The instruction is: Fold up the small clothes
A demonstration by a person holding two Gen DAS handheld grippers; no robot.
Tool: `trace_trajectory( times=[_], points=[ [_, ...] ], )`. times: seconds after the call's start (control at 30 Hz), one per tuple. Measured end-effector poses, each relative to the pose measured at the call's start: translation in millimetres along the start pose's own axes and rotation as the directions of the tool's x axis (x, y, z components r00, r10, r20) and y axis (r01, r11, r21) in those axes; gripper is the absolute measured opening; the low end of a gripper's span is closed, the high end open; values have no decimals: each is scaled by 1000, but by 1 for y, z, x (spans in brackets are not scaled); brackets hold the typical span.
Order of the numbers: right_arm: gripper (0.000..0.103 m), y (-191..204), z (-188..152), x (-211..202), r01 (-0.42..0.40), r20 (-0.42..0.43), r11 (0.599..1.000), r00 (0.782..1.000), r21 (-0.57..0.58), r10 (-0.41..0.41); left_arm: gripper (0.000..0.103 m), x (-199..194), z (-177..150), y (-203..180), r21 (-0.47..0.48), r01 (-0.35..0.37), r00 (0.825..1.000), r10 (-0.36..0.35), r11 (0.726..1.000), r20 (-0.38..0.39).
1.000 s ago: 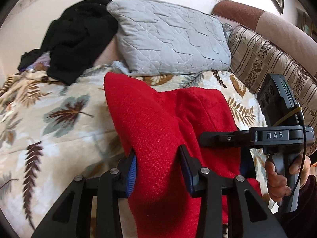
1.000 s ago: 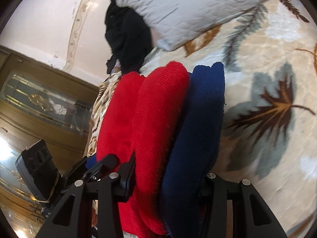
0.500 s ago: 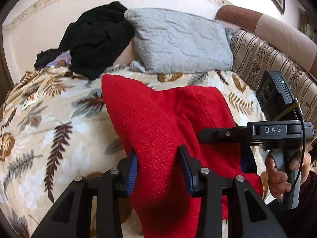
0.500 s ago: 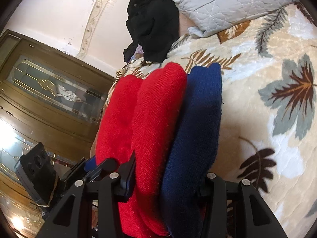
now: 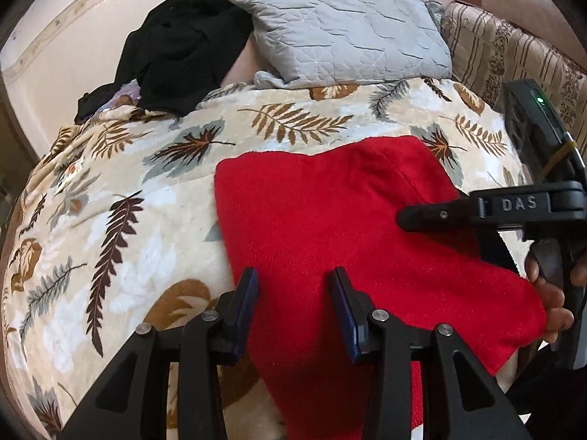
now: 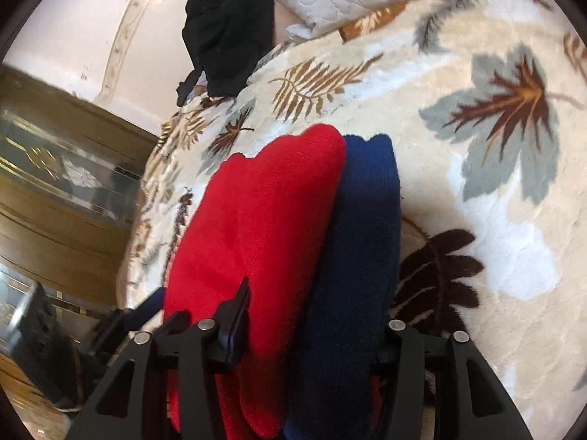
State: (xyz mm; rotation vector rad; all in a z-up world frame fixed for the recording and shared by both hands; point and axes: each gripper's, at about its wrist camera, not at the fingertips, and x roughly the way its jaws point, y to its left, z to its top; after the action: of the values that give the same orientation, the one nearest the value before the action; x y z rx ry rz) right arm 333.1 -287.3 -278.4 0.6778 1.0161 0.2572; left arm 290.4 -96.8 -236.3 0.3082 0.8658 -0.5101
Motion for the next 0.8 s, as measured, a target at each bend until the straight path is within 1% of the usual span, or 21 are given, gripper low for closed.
trace_trajectory(
  times=[0.17,0.27,0.33,0.47,0.57,0.67,0.73,0.8],
  points=[
    [57,8,-11,-19,64,42,998,997,-30,-63,47,-11,-7,1,7,-33,999,32,999,20],
    [57,22,-18,-33,131,98,989,987,-71,-124,48,-15,-10,5,-6,-37,999,37,999,21],
    [57,27,-26,-45,162,127,983,980,-84,-150,48,-17,-12,6,-8,-39,999,39,999,23],
    [57,41,-42,-68,199,189,971,967,-132,-173,48,-21,-15,5,-1,-50,998,50,999,30],
    [57,55,-52,-81,218,233,959,957,-182,-173,48,-23,-17,6,-4,-54,998,54,999,30],
    [56,67,-63,-85,205,227,952,962,-226,-153,48,-24,-19,8,-8,-57,998,57,998,29],
    [54,73,-69,-79,221,220,941,961,-255,-166,49,-24,-20,10,-11,-61,998,61,998,29],
    [48,75,-75,-70,232,191,929,965,-287,-182,51,-23,-22,12,-11,-65,998,66,998,26]
  ],
)
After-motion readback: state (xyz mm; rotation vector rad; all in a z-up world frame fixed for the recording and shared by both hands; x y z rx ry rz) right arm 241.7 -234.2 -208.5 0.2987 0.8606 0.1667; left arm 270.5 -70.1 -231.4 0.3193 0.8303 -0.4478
